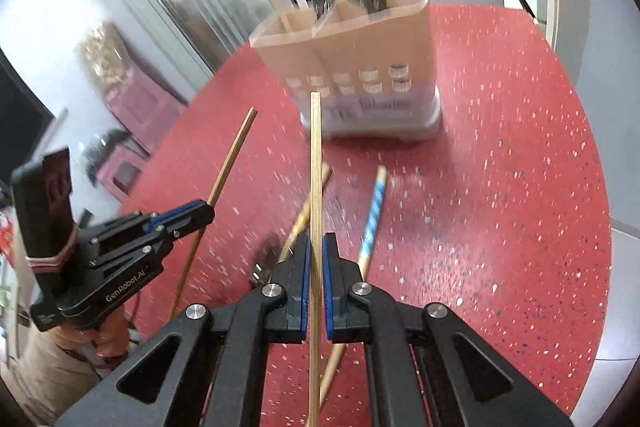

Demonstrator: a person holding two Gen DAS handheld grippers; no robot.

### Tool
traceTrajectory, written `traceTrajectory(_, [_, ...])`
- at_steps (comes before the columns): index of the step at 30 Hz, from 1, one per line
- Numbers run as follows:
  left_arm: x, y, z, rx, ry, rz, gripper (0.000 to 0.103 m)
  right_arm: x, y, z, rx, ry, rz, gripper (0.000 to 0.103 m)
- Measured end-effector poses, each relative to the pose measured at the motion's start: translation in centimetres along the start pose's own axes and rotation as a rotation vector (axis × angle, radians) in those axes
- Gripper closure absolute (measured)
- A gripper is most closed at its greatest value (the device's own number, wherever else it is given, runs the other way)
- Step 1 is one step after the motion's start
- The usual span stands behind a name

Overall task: Organize utensils
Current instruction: 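Lift both chopsticks upright and lower them into the caddy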

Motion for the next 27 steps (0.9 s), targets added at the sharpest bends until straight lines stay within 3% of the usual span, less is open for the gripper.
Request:
traceTrajectory(13, [-5.9, -8.7, 2.0, -0.052, -0.049, -0.222, 0.072, -5.7, -8.0, 3.1, 0.000, -0.077, -0.219, 0.097])
traceTrajectory(19, [-6.5, -13.7, 3.4, -0.074, -0.085, -0.309, 0.072, -7.2, -12.8, 4.5, -0.019, -0.070, -0.331, 0.097])
traceTrajectory(27, [-4.7, -20.2, 4.9, -0.119, -0.082, -0.409, 0.072, -7.1, -18.5, 5.8, -0.043, -0.067, -0.445, 0.097])
Point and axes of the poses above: each gripper's, at about its wrist camera, not at the fingertips, and x roughly the way its jaws point, z to its left, y to its underside, the point moved 7 cm from there along x, roughly the way its jaws point, and after that the axes turned 14 degrees about x, right-handed, at the moved point
